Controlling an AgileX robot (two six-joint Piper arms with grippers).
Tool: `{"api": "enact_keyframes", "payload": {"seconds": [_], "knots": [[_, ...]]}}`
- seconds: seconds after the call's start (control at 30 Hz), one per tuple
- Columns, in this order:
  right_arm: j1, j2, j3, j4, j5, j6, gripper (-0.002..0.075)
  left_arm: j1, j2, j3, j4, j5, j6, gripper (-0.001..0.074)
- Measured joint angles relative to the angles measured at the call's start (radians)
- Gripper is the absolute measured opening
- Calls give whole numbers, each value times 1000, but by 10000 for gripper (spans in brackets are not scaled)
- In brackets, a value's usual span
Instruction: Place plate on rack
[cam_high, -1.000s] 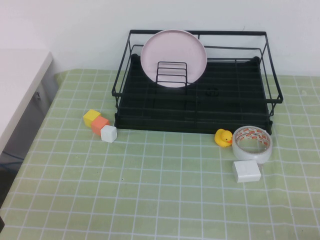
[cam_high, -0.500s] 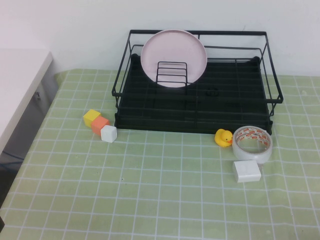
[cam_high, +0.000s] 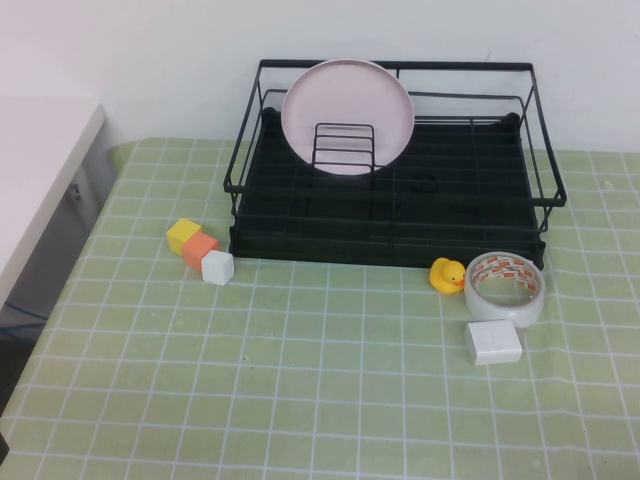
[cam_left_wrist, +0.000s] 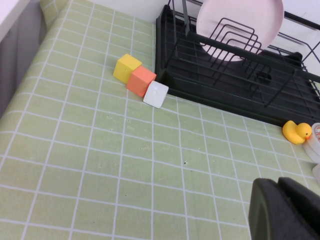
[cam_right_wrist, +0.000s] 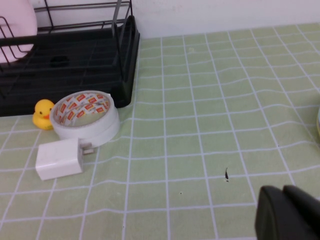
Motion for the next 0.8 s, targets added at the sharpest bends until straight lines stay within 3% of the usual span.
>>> {"api": "enact_keyframes", "payload": {"seconds": [0.57, 0.7, 0.8], "knots": [[0, 0, 0, 0, 0, 4, -2, 2, -4, 34, 16, -21, 7, -1], [0, 0, 0, 0, 0, 4, -2, 55, -33, 108, 22, -84, 36, -1], [0, 0, 0, 0, 2, 4, -2, 148, -72, 200, 18, -206, 59, -1]]}}
